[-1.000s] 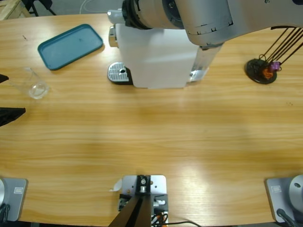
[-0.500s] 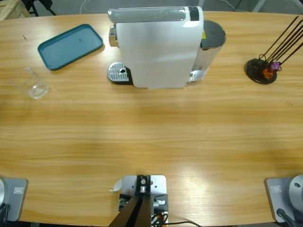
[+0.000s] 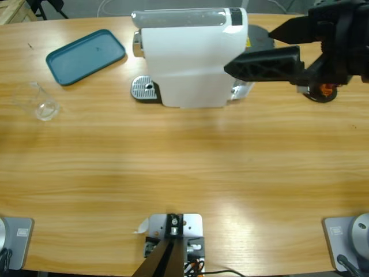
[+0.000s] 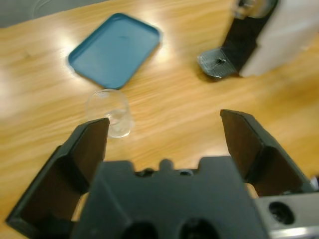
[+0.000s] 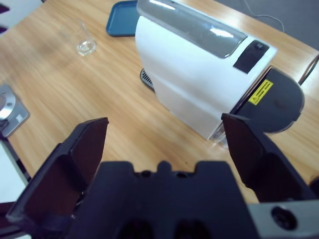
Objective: Pour coffee
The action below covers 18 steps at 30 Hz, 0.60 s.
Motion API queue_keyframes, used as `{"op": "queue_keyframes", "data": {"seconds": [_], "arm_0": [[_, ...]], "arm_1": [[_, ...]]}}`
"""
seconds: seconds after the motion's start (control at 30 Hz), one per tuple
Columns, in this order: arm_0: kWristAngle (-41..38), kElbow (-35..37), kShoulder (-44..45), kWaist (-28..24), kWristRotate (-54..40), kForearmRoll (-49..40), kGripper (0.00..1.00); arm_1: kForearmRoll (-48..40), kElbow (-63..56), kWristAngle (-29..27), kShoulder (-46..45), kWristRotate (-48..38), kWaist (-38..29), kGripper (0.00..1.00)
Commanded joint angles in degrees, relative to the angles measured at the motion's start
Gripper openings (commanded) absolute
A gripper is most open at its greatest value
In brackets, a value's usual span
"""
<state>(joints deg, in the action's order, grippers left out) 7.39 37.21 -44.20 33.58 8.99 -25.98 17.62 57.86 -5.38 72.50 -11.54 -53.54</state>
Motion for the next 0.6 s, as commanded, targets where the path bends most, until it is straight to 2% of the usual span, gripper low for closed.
{"op": "queue_keyframes", "data": {"seconds": [0.03, 0.13, 0.37, 0.6], "arm_0": [[6.7, -0.6, -17.6, -6.4, 11.9, 4.2, 0.968], [6.7, -2.2, -20.5, -6.4, 13.2, 7.0, 0.968], [8.8, -12.8, -19.9, -6.4, 13.2, 20.1, 0.968], [9.4, -13.9, -25.8, -6.4, 8.8, 25.3, 0.968]], "arm_1": [[1.9, -2.4, 1.2, -1.3, 0.6, 0.8, 1.000], [2.0, -2.9, 1.2, -1.1, 0.6, 0.9, 1.000], [1.5, -4.7, 1.3, 0.5, 0.0, 1.2, 1.000], [-0.8, -6.3, 2.5, 2.3, -1.0, 3.1, 1.000]]}}
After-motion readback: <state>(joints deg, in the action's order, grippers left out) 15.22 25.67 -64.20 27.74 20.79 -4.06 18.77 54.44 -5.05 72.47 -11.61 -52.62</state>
